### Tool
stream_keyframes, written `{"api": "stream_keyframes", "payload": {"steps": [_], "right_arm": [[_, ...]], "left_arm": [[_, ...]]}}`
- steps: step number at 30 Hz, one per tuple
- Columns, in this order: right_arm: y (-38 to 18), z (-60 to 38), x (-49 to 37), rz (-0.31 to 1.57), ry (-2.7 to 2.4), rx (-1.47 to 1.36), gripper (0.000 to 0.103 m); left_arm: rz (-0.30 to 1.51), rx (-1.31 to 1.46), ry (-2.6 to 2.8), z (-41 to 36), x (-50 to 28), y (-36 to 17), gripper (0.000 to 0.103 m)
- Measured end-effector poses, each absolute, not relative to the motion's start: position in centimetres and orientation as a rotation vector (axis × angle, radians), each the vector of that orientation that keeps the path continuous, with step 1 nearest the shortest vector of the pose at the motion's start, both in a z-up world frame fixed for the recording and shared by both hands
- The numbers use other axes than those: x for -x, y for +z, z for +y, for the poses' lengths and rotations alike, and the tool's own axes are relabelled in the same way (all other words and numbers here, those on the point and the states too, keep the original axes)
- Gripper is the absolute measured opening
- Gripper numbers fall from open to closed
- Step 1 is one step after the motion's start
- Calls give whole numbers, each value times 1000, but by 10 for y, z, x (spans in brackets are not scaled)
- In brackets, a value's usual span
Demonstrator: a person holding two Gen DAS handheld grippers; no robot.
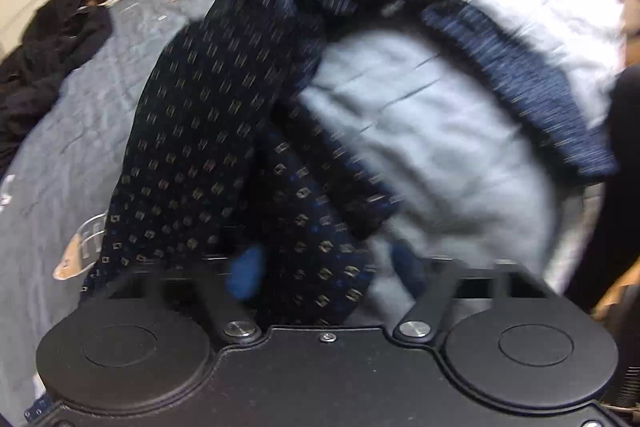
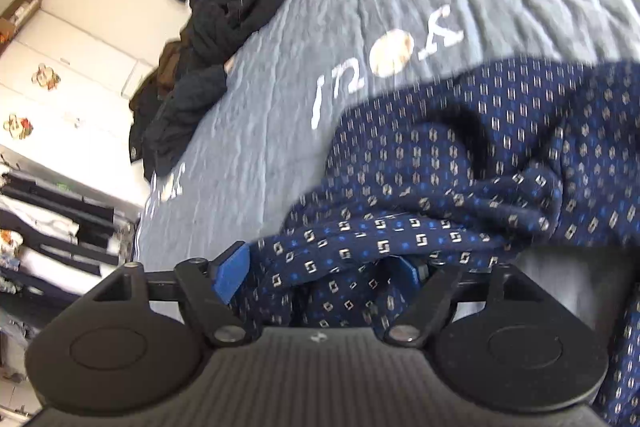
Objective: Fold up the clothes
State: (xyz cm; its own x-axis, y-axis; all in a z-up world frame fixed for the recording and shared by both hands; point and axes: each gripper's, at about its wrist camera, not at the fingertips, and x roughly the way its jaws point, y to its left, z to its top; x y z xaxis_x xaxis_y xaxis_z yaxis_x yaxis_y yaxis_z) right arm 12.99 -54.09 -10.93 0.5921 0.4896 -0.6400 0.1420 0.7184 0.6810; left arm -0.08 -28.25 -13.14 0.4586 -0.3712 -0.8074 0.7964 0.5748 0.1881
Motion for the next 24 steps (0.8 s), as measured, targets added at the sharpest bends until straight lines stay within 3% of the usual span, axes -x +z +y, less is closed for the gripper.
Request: {"api": "stream_keyframes", "payload": {"steps": [1, 3, 6, 13, 21, 23, 24], "right_arm": [[-108, -542, -132, 914, 218, -772, 63], [-106, -545, -135, 880, 200, -784, 33], [-100, -552, -139, 842, 203, -835, 19], [-60, -552, -134, 725, 249, -906, 12], [42, -540, -112, 527, 427, -905, 12], [62, -533, -102, 498, 472, -876, 12], [69, -528, -97, 498, 493, -852, 12]], "left_arm": [[810, -622, -750, -282, -2, -136, 19], [822, -598, -753, -272, -6, -135, 11], [826, -573, -759, -252, -7, -127, 6], [776, -431, -937, -220, 7, -80, 5], [660, -387, -1033, -239, 47, -59, 7], [665, -397, -1061, -243, 53, -55, 20], [668, -402, -1075, -245, 56, -53, 36]]}}
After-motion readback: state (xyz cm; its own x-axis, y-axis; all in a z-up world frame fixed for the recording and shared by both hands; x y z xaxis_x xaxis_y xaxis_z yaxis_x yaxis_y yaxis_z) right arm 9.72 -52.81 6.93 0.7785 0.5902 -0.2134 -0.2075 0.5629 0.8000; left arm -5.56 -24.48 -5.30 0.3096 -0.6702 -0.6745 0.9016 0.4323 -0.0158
